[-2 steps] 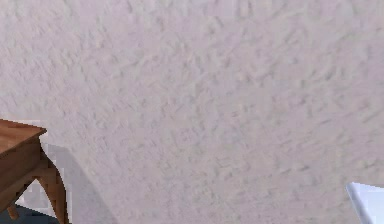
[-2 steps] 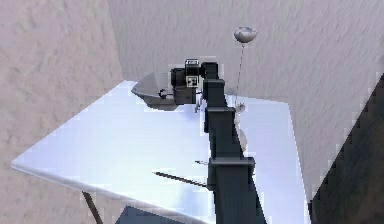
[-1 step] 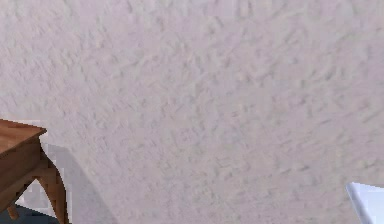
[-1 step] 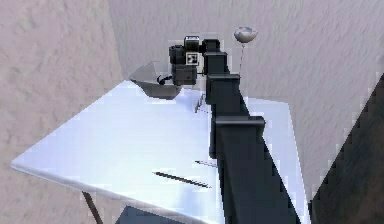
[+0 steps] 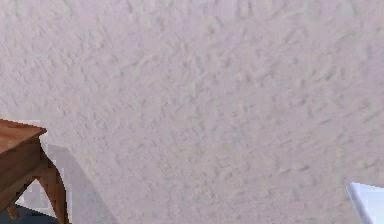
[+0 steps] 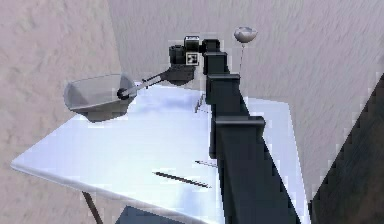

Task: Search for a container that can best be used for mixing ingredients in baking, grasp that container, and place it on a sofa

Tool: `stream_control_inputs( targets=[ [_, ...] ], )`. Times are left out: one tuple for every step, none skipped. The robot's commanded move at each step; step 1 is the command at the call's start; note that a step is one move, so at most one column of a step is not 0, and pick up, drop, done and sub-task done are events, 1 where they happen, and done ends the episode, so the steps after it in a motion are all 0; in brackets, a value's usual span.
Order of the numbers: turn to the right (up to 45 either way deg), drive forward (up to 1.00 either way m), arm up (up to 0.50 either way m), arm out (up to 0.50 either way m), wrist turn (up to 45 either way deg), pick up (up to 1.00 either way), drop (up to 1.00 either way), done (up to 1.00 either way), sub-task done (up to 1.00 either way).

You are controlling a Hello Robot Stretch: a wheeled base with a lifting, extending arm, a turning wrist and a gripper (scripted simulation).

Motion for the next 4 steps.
stream_control_inputs(
  targets=[
    [0.0,0.0,0.0,0.0,-45.0,0.0,0.0,0.0,0.0],
    [0.0,0.0,0.0,0.0,-30.0,0.0,0.0,0.0,0.0],
    [0.0,0.0,0.0,-0.4,0.0,0.0,0.0,0.0,0.0],
    [-45.0,0.0,0.0,0.0,0.0,0.0,0.0,0.0,0.0]
  ],
)
